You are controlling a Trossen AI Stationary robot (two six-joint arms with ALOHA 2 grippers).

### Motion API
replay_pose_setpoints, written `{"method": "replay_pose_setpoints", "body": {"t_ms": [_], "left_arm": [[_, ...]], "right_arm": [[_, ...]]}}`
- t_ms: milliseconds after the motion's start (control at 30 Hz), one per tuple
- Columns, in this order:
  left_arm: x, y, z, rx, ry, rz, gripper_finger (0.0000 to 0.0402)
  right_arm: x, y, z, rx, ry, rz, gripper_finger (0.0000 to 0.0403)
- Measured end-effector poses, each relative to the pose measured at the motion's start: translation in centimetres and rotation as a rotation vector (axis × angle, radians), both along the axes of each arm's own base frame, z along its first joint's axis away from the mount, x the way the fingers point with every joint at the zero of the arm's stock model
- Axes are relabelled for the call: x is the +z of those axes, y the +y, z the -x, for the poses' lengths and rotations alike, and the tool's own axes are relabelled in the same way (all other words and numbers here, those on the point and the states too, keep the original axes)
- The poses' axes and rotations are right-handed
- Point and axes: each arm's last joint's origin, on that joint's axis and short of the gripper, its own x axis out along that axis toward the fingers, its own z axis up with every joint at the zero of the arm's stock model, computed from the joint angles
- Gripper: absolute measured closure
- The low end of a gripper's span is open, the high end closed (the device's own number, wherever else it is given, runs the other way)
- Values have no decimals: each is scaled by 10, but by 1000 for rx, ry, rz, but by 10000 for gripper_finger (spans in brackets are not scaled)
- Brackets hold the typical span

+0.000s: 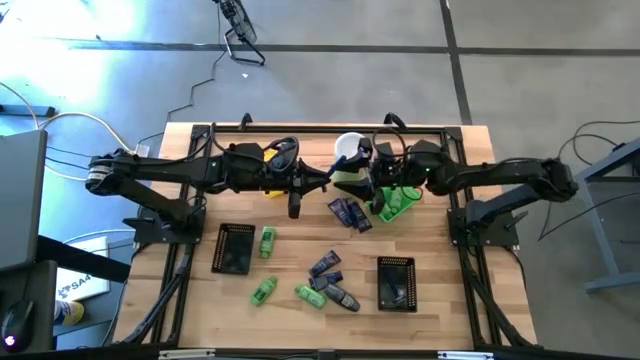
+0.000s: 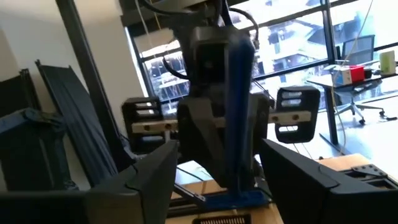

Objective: Pick & Place Travel size toiletries
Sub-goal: Put the bottom blue razor into the right black bin

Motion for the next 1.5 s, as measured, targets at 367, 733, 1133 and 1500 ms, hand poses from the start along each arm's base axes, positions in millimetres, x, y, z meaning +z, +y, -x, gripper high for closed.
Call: {"method": "replay_pose_setpoints", "body": {"t_ms": [367, 733, 1133, 1500], "left_arm": [[-4, 0, 0, 7, 38, 0, 367], [-4, 0, 0, 4, 37, 2, 366], [-4, 0, 0, 7, 37, 0, 351], [-4, 1, 0, 15, 37, -1, 248]], "right_arm": [[1, 1, -5, 2, -63, 10, 253], [0, 0, -5, -15, -62, 13, 366], [0, 0, -5, -23, -61, -4, 376], [-2, 0, -6, -14, -38, -7, 376]]}}
